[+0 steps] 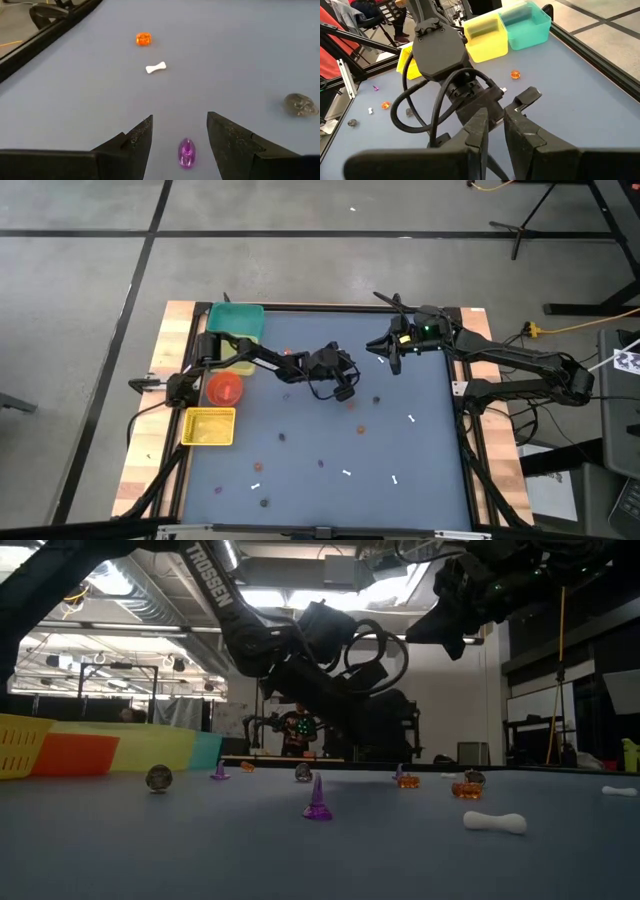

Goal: Sort Halloween decoration
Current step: Put the top right purple witch hat toy into the yellow bin

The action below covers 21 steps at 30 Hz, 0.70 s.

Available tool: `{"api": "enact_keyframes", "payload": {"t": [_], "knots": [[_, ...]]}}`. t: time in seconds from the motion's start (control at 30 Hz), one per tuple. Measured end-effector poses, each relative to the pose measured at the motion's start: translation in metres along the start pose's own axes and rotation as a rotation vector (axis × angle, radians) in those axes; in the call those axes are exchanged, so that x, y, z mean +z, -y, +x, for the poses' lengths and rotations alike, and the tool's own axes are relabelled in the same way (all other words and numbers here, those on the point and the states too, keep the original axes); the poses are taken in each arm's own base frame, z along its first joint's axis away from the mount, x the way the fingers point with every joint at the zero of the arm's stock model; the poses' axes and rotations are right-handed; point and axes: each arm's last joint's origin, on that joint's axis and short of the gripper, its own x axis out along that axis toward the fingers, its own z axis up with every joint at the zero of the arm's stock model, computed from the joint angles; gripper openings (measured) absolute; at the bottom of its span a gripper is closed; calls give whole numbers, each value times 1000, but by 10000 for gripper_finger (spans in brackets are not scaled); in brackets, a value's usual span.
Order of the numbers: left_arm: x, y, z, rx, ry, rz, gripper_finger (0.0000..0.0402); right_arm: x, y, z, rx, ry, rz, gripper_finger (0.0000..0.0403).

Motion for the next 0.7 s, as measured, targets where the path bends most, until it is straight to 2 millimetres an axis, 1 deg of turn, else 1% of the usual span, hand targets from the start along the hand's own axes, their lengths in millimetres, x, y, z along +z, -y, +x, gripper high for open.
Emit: {"api": "enact_keyframes", "payload": {"t": [0.4,0.47,0.6,0.7], "knots": [[-2,0,1,0,-15,2,172,0,0,0,-1,0,0,60],[-6,0,4,-3,-6,0,172,0,0,0,-1,1,0,60],[-24,3,13,-13,-34,6,172,0,0,0,-3,-2,1,60],[-28,3,17,-9,-5,1,172,-1,0,0,-4,-3,1,60]]}}
